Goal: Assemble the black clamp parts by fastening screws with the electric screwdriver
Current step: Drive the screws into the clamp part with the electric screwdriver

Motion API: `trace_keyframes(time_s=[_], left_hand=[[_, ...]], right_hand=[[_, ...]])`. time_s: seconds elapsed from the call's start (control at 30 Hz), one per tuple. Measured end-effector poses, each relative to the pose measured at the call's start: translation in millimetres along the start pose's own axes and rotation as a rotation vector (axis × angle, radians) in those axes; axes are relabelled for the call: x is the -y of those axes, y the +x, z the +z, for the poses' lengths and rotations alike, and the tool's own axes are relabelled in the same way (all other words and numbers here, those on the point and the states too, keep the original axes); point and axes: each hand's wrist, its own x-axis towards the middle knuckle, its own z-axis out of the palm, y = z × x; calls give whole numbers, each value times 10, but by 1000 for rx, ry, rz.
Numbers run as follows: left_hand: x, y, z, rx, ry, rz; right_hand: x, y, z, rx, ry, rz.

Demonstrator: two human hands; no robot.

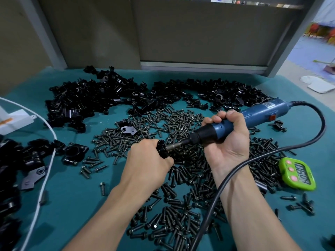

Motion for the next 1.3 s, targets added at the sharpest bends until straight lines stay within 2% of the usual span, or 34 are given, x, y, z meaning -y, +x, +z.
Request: trace_keyframes(time_s=[0.73,1.07,1.2,1.3], left_hand=[[10,7,13,7,-6,-11],[27,40,1,66,-22,-28],[10,47,-2,74,0,-12],[-7,71,-78,152,-19,-23]], right_hand=[[-14,-15,15,21,-21,-12],[11,-20,29,131,-31,26],[85,-12,-12,240,-73,69],[182,-8,-38,298,-88,112]])
